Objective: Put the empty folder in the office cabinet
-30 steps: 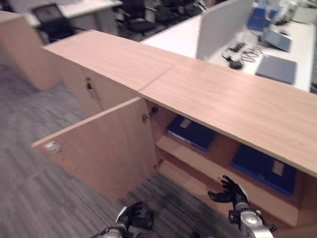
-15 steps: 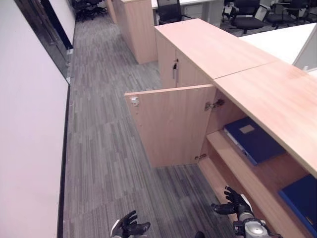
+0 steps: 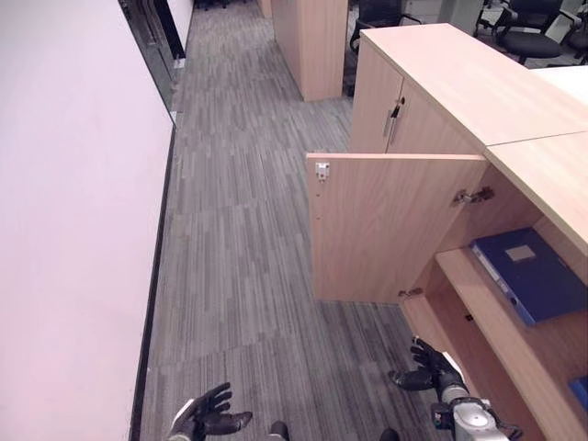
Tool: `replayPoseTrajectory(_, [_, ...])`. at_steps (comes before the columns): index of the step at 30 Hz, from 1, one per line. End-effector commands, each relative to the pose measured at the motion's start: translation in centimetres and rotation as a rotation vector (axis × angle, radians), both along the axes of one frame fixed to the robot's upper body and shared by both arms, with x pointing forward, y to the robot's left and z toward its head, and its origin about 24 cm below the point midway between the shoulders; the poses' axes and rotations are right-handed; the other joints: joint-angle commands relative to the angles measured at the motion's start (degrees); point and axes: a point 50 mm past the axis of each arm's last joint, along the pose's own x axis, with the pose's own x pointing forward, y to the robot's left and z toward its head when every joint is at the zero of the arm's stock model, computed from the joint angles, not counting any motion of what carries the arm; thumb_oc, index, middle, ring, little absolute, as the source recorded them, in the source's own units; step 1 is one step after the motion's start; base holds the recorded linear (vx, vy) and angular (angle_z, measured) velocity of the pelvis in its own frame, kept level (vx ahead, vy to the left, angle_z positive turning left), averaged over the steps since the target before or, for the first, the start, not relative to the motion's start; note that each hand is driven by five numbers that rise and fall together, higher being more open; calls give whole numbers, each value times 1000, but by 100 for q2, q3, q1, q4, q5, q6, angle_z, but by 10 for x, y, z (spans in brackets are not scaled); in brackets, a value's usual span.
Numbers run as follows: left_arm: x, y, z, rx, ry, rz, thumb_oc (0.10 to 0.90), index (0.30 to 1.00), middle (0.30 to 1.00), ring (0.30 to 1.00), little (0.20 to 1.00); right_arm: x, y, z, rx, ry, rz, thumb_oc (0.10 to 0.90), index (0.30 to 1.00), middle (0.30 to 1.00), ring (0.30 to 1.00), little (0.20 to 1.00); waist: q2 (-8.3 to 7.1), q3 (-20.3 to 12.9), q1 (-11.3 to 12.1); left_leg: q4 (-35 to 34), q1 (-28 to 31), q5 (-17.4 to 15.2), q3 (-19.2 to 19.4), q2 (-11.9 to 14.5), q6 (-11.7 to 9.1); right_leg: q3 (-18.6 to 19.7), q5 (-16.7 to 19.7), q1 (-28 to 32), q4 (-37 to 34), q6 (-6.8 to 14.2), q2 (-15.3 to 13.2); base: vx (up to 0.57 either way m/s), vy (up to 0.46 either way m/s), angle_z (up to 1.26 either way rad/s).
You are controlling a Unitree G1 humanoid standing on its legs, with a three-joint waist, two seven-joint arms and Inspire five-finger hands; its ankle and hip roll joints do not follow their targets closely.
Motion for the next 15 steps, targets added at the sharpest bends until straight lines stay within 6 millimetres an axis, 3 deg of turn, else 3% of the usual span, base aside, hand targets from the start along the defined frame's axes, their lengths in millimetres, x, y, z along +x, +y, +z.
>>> replayPoseTrajectory(1, [27, 14, 19, 41, -123, -25, 800, 900, 900, 900, 900, 36, -12, 34, -73, -168, 64, 800, 900, 900, 900, 900, 195, 8, -40, 393, -344, -412, -445, 168, -2, 315, -505, -148, 1743, 473, -330, 68, 198, -6])
replayPoseTrajectory(4, [34, 16, 26, 47, -158, -31, 800, 900, 900, 900, 900, 34, -11, 33, -70, -162, 72, 800, 900, 900, 900, 900, 315, 125, -135, 311, -175, -467, -422, 130, 125, 607, -216, -527, 2488, 572, -258, 82, 141, -13])
replayPoseTrajectory(6, [38, 13, 34, 34, -203, -46, 800, 900, 900, 900, 900, 32, -13, 30, -66, -151, 55, 800, 900, 900, 900, 900, 397, 162, -210, 208, -11, -511, -501, 94, 152, 773, -283, -796, 2603, 542, -55, 205, 88, -10])
replayPoseTrajectory(7, [36, 12, 33, 31, -196, -53, 800, 900, 900, 900, 900, 30, -15, 29, -67, -145, 41, 800, 900, 900, 900, 900, 430, 180, -313, 125, 147, -568, -561, 14, 143, 865, -549, -1001, 2258, 423, 220, 254, 16, 6])
replayPoseTrajectory(8, [36, 13, 33, 31, -192, -58, 800, 900, 900, 900, 900, 29, -17, 28, -71, -138, 37, 800, 900, 900, 900, 900, 429, 203, -343, 126, 205, -613, -589, -3, 130, 840, -617, -980, 2076, 392, 304, 297, -55, 11])
replayPoseTrajectory(11, [35, 15, 34, 36, -187, -63, 800, 900, 900, 900, 900, 27, -21, 25, -90, -111, 25, 800, 900, 900, 900, 900, 374, 224, -465, 111, 416, -784, -624, -38, 18, 584, -265, -1216, 893, 424, 138, 218, -140, 15])
replayPoseTrajectory(14, [37, 13, 35, 33, -189, -99, 800, 900, 900, 900, 900, 21, -24, 22, -99, -88, 24, 800, 900, 900, 900, 900, 352, 215, -610, 144, 582, -929, -678, -32, -73, 693, -34, -1294, 550, 538, 5, 212, -131, 25])
replayPoseTrajectory(15, [20, 22, 26, 45, -124, -105, 800, 900, 900, 900, 900, 13, -33, 21, -106, -76, 5, 800, 900, 900, 900, 900, 341, 121, -640, 189, 678, -1011, -755, -92, -100, 813, 66, -1150, 467, 478, 10, 182, -95, 44])
